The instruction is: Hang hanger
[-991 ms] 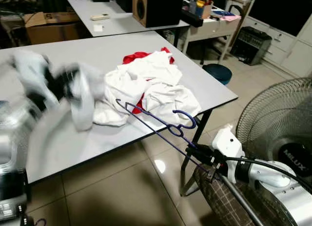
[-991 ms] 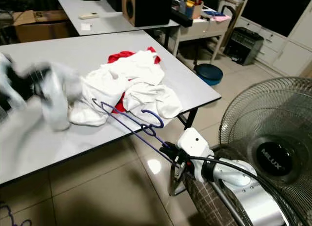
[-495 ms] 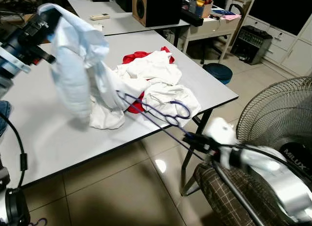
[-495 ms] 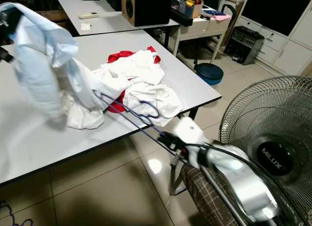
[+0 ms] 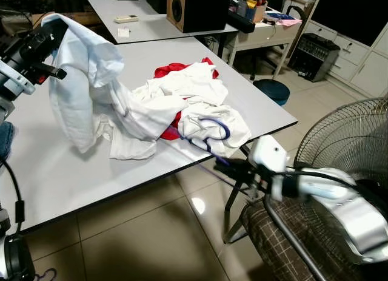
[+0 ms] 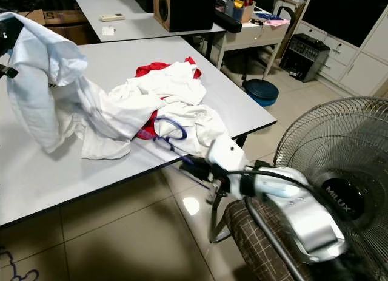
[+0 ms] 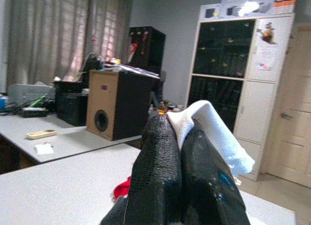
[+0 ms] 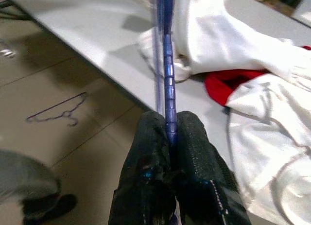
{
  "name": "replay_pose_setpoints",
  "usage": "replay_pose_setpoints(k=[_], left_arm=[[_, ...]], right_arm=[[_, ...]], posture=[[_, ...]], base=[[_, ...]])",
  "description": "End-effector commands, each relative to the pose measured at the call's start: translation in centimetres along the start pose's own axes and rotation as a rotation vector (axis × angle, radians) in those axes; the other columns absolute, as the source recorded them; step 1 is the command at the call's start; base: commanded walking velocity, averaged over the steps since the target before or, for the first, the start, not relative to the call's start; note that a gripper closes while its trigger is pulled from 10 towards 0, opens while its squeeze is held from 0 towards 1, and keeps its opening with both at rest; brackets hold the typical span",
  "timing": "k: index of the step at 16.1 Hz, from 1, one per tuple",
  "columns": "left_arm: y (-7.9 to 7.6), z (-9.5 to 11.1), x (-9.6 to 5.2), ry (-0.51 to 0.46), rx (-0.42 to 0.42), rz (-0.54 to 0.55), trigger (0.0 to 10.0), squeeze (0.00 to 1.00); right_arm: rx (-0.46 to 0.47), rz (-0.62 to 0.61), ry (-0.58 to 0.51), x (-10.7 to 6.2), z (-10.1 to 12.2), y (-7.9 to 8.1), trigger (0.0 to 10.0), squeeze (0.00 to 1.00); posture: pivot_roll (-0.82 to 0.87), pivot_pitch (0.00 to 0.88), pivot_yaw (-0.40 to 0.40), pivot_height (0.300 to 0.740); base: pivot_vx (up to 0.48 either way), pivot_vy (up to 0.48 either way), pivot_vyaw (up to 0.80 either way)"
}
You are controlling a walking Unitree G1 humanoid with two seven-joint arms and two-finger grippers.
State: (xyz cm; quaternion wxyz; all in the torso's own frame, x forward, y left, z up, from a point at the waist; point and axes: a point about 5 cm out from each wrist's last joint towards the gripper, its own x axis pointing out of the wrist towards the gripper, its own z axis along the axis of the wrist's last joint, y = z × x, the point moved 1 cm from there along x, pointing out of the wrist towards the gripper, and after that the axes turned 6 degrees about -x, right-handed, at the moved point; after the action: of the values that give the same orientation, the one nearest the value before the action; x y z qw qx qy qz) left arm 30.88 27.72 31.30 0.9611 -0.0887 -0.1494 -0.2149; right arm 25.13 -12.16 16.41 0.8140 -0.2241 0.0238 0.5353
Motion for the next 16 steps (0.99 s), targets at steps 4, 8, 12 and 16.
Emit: replay_pose_setpoints(k=[4, 8, 12, 16], left_arm=[[-1.7, 0.4, 0.3, -0.017, -0.038, -0.111, 0.0, 0.00], [-3.7, 2.5, -0.7, -0.103, -0.119, -0.279, 0.0, 0.00], [-0.9, 5.3, -1.5, -0.247, -0.106, -0.052, 0.0, 0.00], [-0.5, 7.2, -2.2, -0.335, -0.132, -0.056, 0.0, 0.00]], right_arm=[[0.017, -0.021, 0.049, 1.4, -1.0, 0.0, 10.0, 0.00], [0.046, -0.217, 0.116, 5.0, -2.1, -2.9, 10.0, 0.00], [-0.026, -0.312, 0.093, 3.5, -0.9, -6.2, 10.0, 0.00], [-0.085, -0.472, 0.136, 0.6, -0.6, -10.9, 10.0, 0.00]], posture=[[0.02, 0.000, -0.084, 0.740], [0.04, 0.000, -0.097, 0.740], [0.05, 0.000, -0.115, 0.740], [0.05, 0.000, -0.117, 0.740]], base=[[0.000, 0.000, 0.00], [0.000, 0.000, 0.00], [0.000, 0.000, 0.00], [0.000, 0.000, 0.00]])
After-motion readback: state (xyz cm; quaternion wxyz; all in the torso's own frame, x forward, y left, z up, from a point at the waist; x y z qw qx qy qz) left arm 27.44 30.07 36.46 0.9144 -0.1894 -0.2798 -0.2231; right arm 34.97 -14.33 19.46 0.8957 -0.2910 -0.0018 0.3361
